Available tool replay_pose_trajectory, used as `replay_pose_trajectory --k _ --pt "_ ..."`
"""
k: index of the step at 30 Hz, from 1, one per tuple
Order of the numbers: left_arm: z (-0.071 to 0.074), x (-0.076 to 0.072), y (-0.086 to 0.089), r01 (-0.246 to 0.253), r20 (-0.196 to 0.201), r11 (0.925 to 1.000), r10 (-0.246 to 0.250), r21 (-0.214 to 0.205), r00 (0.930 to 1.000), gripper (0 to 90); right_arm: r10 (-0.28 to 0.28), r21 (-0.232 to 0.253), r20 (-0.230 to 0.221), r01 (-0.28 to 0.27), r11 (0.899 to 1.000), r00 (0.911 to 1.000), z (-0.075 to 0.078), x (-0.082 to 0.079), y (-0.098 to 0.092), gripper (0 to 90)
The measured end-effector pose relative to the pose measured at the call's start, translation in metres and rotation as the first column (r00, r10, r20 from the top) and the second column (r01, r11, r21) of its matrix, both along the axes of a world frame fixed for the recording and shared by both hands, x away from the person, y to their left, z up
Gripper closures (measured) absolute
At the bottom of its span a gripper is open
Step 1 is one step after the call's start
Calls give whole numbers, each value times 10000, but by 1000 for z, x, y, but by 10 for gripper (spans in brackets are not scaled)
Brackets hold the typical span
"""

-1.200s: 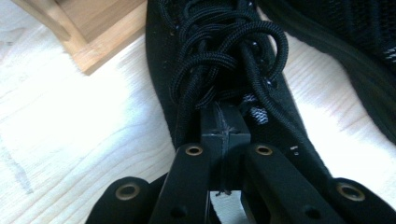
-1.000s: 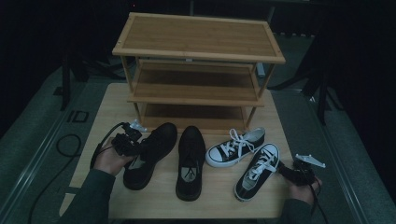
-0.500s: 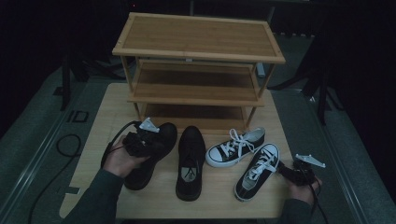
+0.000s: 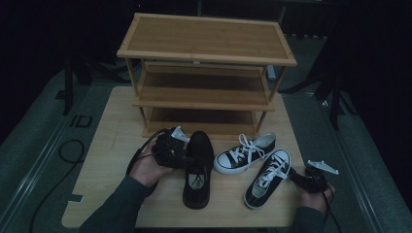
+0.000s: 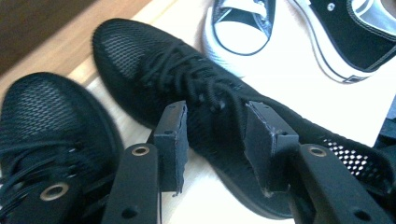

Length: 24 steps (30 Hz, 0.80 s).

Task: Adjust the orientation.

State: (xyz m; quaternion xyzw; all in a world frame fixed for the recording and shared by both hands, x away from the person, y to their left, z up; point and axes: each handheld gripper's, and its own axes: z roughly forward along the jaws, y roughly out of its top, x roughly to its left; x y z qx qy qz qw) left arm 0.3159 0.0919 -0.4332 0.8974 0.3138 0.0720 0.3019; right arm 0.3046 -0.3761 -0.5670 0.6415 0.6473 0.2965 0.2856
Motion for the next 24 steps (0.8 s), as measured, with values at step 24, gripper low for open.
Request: replay_pose_trajectory --k 24 --pt "-24 4 -17 -272 -408 9945 314 1010 9987 560 17 -12 0 -17 10000 10000 0 0 0 314"
